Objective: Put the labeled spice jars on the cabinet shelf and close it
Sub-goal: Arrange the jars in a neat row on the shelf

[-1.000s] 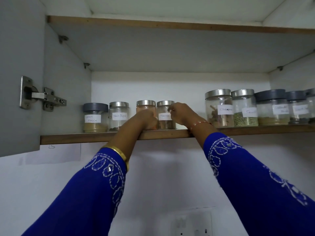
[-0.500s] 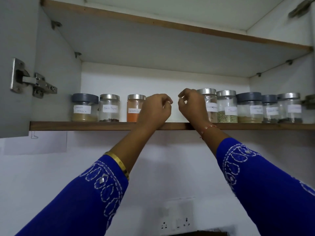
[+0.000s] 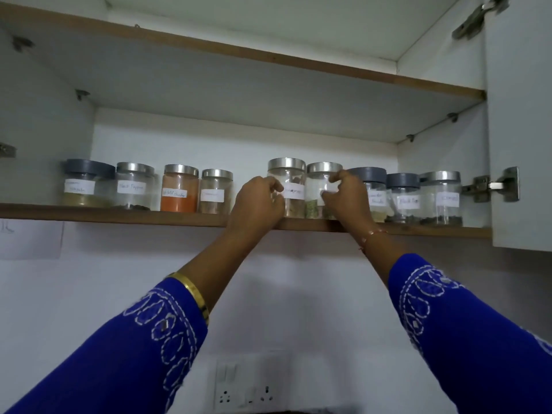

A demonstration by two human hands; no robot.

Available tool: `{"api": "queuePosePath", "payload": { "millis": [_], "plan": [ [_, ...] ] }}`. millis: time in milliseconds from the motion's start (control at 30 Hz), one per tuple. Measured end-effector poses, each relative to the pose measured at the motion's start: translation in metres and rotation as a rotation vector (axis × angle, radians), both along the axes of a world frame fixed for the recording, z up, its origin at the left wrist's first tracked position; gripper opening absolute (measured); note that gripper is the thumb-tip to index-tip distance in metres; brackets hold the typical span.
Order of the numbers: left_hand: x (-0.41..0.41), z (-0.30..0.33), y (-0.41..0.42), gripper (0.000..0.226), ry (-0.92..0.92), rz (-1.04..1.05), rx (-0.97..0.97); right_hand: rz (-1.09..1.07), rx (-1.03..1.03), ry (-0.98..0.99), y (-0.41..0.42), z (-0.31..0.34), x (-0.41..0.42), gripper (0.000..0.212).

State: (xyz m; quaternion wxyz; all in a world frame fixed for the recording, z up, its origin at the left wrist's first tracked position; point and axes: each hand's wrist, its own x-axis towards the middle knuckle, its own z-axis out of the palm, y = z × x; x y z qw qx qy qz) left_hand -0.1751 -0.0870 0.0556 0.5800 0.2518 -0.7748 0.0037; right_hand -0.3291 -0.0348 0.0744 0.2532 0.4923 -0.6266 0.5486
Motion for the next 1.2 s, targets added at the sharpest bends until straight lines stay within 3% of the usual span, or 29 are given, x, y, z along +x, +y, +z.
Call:
{"api": "queuePosePath", "payload": {
  "millis": [233, 567, 800, 1000, 1100, 1200],
  "plan": [
    [-0.021, -0.004, 0.008, 0.038, -0.332, 0.231, -0.104, 0.024, 0.157, 0.117, -0.016, -0.011, -0.015, 0.043],
    [-0.037, 0.017, -0.007, 0.038, -0.558, 0.267, 0.157, 0.030, 0.653, 0.165, -0.024, 0.017, -0.017, 0.042],
    [-0.044, 0.030, -0.013, 0.059, -0.729, 0.264, 0.351, 0.030, 0.821, 0.197, -0.049, 0.026, -0.012, 0.040],
    [-0.054, 0.040, -0.026, 0.053, -0.906, 0.339, 0.418, -0.002, 0.913, 0.226, -0.059, 0.030, -0.011, 0.042],
    [-0.060, 0.044, -0.043, 0.054, -0.927, 0.411, 0.447, -0.042, 0.961, 0.207, -0.061, 0.033, -0.011, 0.046],
    [-0.064, 0.045, -0.058, 0.060, -0.899, 0.435, 0.509, -0.100, 1.073, 0.229, -0.122, 0.040, -0.047, 0.050]
  ]
}}
